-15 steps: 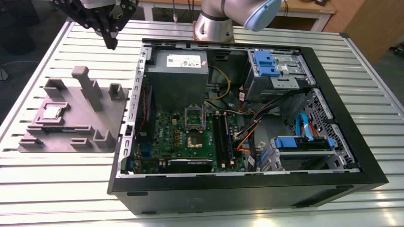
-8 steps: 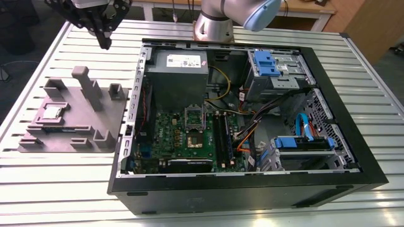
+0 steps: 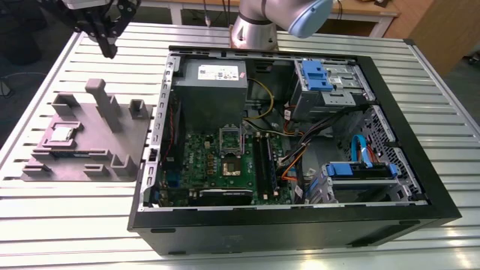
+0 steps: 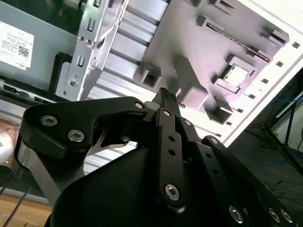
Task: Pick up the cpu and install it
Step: 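Reach for the cpu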
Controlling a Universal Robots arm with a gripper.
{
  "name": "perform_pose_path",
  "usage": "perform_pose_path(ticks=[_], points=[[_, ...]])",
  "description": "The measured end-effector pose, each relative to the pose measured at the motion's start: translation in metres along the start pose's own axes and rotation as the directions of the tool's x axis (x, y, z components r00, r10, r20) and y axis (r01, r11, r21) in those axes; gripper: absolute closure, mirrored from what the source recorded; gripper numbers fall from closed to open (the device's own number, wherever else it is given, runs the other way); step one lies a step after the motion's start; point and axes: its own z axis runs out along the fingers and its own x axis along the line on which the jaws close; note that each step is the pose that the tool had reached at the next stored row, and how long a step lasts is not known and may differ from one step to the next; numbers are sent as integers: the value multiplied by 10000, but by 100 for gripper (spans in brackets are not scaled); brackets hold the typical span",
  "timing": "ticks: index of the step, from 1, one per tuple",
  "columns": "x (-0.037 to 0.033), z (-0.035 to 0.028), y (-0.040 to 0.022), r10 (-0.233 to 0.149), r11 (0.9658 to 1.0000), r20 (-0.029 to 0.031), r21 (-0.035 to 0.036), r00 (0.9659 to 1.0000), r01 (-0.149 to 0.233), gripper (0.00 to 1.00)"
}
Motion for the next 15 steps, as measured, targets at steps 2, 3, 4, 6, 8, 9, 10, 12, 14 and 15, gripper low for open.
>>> perform_pose_path(ticks=[2, 3, 4, 6, 8, 9, 10, 12, 14, 15], points=[[51, 1, -4, 1, 10000, -23, 2, 10000, -1, 90], [76, 1, -6, 2, 10000, -24, 2, 10000, -2, 90], [102, 2, -8, 2, 10000, -25, 2, 10000, -2, 90], [145, 2, -11, 1, 10000, -26, 2, 10000, -1, 90], [180, 3, -14, 0, 10000, -25, 2, 10000, 0, 90], [195, 3, -15, 1, 10000, -25, 2, 10000, -1, 90], [207, 3, -16, 1, 10000, -25, 2, 10000, -1, 90], [225, 3, -17, 2, 10000, -27, 3, 10000, -2, 90], [244, 4, -19, 1, 10000, -26, 2, 10000, -1, 90], [254, 4, -20, 1, 10000, -27, 2, 10000, -1, 90]])
